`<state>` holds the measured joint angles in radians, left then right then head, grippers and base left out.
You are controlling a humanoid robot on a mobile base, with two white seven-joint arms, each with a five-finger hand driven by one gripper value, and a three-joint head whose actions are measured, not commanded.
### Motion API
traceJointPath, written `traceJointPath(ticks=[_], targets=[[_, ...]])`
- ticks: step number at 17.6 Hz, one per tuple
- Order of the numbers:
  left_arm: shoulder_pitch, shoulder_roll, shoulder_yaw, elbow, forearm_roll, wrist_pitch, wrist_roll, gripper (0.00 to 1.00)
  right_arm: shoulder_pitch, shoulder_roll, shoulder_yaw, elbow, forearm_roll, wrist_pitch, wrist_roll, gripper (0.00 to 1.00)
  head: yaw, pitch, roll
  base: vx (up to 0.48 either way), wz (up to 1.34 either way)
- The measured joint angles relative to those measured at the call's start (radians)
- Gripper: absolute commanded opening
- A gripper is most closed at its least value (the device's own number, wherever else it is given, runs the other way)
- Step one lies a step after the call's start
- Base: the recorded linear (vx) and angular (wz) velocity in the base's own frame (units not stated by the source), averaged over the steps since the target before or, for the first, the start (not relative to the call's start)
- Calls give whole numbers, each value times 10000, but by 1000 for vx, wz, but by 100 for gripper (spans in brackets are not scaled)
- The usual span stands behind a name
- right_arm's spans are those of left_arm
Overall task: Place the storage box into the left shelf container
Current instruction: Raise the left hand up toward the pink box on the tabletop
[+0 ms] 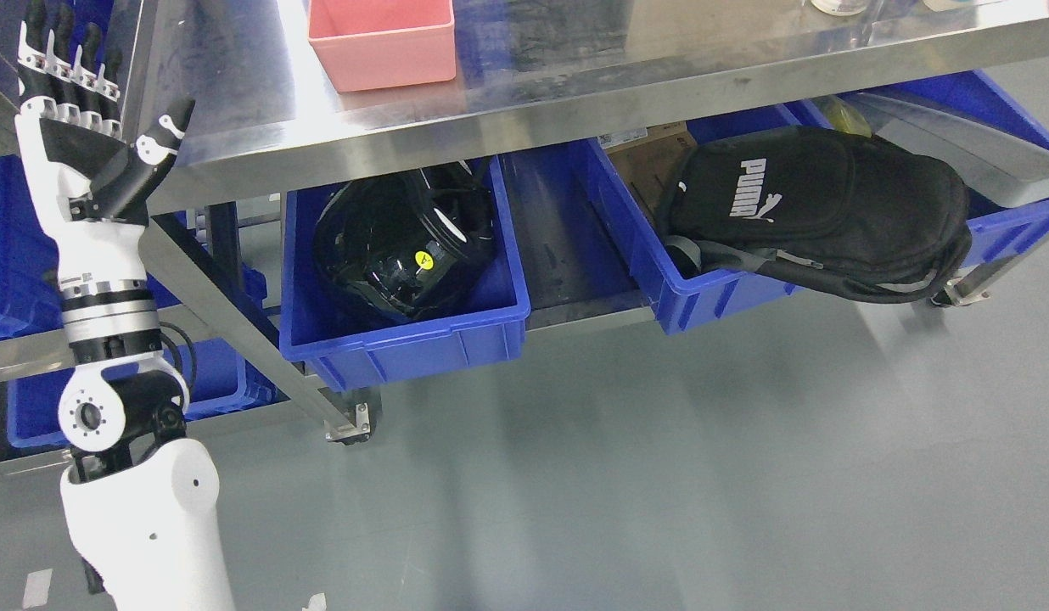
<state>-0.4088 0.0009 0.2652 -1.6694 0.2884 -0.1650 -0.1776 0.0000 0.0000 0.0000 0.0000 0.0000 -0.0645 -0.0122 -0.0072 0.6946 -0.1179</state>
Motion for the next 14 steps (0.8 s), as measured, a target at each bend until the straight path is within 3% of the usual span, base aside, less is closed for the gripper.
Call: traceJointPath(ticks=[8,14], targets=[[-610,260,-50,217,-12,216,-414,100,0,0,0,0,0,2,-13,100,0,0,0,0,0],[-2689,2100,-522,1312,-575,437,-4696,100,0,0,0,0,0,3,-13,100,0,0,0,0,0]])
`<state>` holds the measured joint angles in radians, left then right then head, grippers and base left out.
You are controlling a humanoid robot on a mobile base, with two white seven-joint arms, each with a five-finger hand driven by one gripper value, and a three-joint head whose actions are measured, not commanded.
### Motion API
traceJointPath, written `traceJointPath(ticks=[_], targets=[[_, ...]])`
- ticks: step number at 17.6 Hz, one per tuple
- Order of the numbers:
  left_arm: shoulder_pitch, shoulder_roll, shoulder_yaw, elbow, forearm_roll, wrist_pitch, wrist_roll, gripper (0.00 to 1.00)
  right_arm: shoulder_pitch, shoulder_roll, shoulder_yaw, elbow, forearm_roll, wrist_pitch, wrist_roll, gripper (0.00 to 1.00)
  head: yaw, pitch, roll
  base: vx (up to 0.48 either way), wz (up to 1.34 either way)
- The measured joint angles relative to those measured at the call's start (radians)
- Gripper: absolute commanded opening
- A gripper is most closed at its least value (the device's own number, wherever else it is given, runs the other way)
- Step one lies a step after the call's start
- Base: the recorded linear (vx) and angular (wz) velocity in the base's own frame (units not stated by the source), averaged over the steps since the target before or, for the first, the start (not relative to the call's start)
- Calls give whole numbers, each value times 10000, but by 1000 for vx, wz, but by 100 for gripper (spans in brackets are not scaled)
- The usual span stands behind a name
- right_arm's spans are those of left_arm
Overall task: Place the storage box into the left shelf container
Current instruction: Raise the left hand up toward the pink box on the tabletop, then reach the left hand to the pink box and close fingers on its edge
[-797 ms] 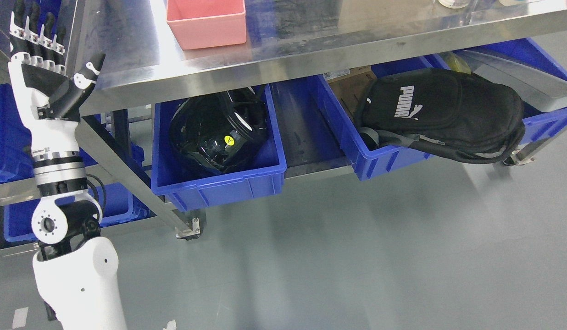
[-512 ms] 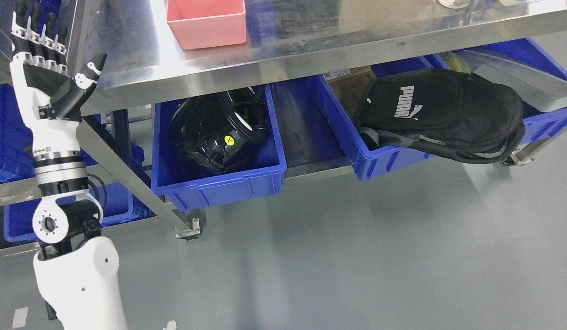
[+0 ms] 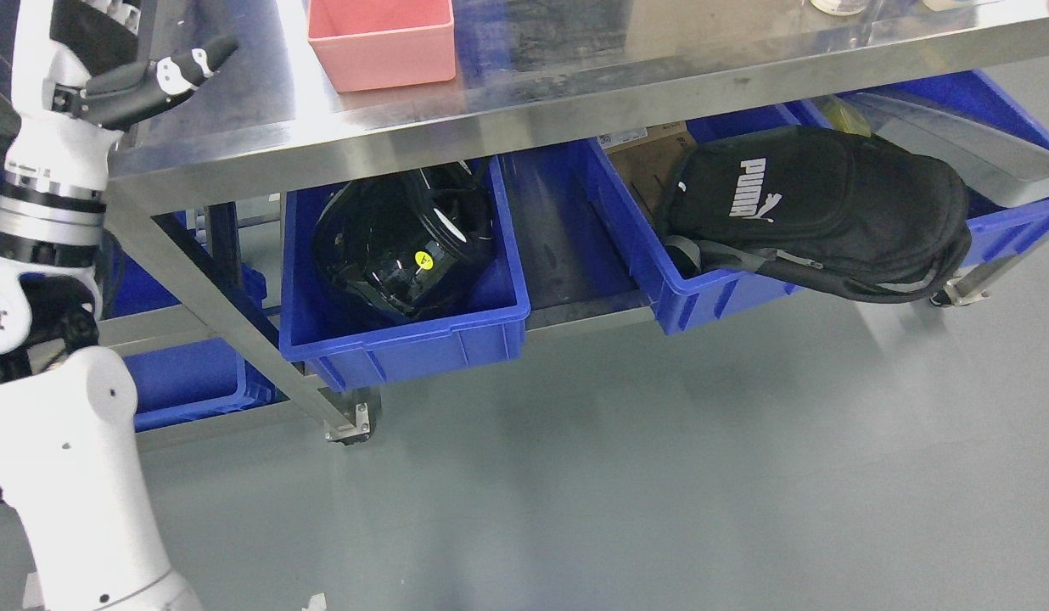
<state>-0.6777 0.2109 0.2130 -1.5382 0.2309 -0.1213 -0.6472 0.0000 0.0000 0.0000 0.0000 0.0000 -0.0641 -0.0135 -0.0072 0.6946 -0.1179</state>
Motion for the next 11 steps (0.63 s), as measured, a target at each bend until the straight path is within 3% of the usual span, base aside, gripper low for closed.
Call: traceJointPath(ticks=[5,11], targets=[[-1774,1760,-1696,1213,-946,31,-1930,100,-1,0,0,0,0,2,-32,100,0,0,0,3,0],[-3524,2682,-3683,2435,-2490,-21,-3066,99,2,0,0,0,0,4,-9,100,0,0,0,31,11]])
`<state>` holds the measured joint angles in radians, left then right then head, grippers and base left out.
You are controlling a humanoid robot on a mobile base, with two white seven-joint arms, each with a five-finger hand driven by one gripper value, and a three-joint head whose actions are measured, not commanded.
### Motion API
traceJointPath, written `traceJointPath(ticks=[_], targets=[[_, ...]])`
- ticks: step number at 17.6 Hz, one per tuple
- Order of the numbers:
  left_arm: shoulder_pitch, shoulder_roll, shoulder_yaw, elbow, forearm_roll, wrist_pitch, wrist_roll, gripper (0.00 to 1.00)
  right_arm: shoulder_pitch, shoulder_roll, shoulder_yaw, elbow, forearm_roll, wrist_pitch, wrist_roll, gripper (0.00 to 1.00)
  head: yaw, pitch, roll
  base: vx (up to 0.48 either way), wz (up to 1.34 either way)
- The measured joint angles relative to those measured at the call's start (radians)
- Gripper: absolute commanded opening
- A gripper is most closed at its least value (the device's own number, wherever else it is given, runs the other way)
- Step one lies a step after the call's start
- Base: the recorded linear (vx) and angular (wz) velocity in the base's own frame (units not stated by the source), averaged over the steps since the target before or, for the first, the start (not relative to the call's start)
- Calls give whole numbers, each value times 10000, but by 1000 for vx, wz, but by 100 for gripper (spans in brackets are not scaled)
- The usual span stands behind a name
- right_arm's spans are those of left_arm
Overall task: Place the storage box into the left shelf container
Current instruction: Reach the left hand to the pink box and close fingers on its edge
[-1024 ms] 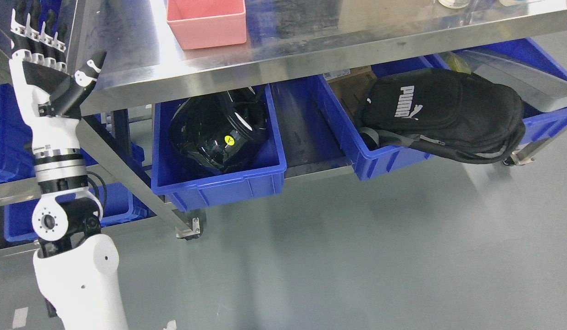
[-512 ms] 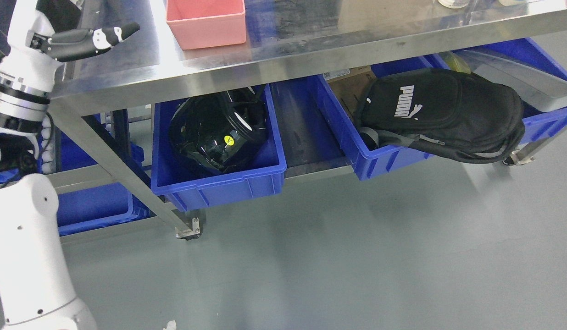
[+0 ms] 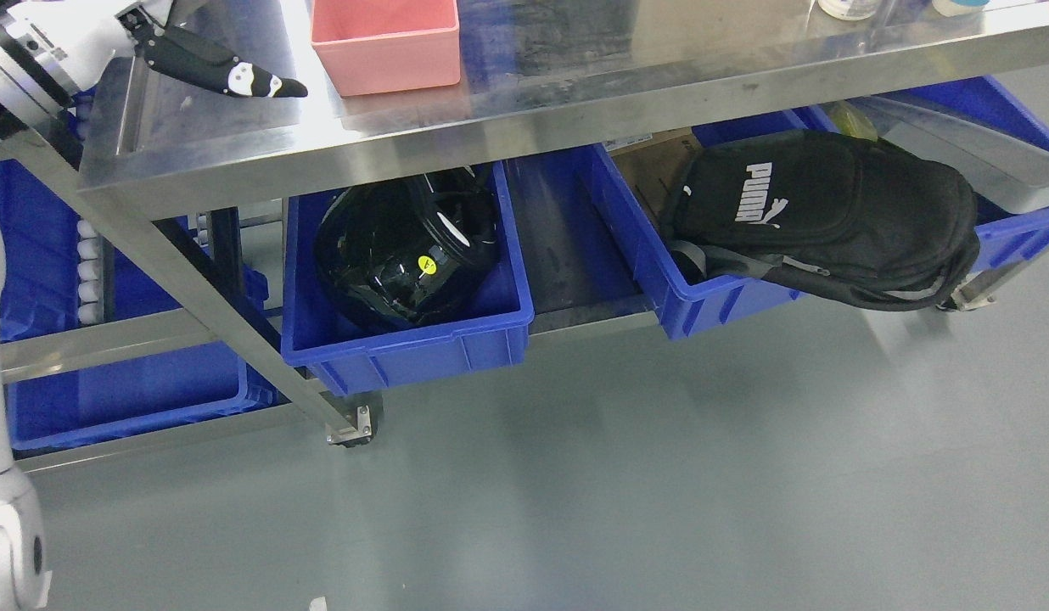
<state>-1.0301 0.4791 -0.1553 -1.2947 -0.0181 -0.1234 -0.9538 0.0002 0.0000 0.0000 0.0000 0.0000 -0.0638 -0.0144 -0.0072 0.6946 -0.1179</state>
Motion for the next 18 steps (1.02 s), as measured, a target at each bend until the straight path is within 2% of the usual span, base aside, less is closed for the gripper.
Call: traceJointPath(ticks=[4,7,15,18], targets=[[-597,218,-945,605,-540,-12,-70,97,-3,0,0,-1,0,0,7,100,0,0,0,126,63],[-834,99,-1468,941,-713,-52,-170,96,-3,0,0,0,0,0,16,100,0,0,0,120,177],[-1623,-1222,-2227,1383,-701,71,-285,95,-4,0,0,-1,0,0,18,100,0,0,0,49,192],[-1953,-1731,-2476,1505,-825,654,-278,96,-2,0,0,0,0,0,21,100,0,0,0,-3,-26]])
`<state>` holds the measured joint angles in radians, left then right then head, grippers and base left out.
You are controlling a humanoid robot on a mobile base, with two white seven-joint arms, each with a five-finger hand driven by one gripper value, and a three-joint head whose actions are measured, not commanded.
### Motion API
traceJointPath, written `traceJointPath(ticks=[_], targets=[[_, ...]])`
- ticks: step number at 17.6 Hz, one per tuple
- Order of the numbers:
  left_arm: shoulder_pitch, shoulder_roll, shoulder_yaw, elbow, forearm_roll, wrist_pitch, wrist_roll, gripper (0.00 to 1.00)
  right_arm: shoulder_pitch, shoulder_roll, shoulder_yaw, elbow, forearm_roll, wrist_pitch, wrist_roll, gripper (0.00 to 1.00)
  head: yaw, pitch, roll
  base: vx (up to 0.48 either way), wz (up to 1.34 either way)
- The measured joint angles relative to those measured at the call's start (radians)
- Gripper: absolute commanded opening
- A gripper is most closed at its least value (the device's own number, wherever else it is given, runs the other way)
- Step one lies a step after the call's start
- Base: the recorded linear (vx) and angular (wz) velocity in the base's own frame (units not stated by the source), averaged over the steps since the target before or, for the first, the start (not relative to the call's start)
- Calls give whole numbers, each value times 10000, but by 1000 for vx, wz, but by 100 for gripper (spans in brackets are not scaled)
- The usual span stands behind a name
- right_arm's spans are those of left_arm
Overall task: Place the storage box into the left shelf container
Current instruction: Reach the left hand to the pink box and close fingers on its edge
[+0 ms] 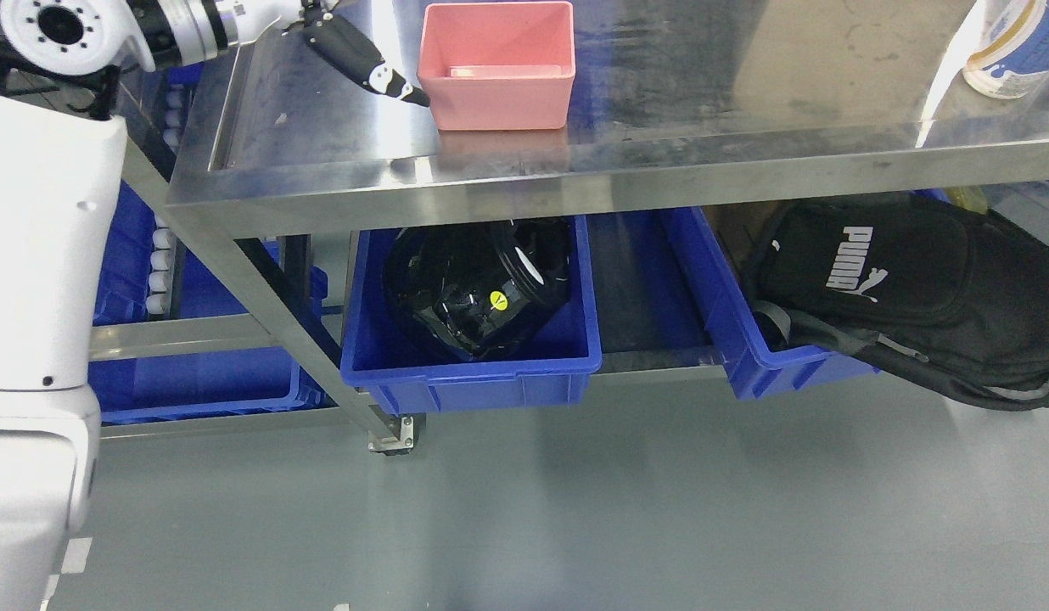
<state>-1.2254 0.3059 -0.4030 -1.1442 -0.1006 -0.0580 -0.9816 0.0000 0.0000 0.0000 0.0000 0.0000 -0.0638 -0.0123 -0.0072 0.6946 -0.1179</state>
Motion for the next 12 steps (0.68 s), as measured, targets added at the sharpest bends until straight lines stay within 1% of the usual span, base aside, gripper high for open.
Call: traceJointPath(ticks=[3,8,11,12], targets=[[-67,-356,-450,240,-685,304,10,96,1,0,0,0,0,0,36,100,0,0,0,-8,-48],[-50,-693,-893,581,-1420,400,46,95,-1,0,0,0,0,0,15,100,0,0,0,0,0],[-102,-856,-1021,839,-1614,417,82,86,0,0,0,0,0,0,5,100,0,0,0,0,0],[-157,-918,-1052,932,-1657,418,82,81,0,0,0,0,0,0,2,100,0,0,0,0,0]])
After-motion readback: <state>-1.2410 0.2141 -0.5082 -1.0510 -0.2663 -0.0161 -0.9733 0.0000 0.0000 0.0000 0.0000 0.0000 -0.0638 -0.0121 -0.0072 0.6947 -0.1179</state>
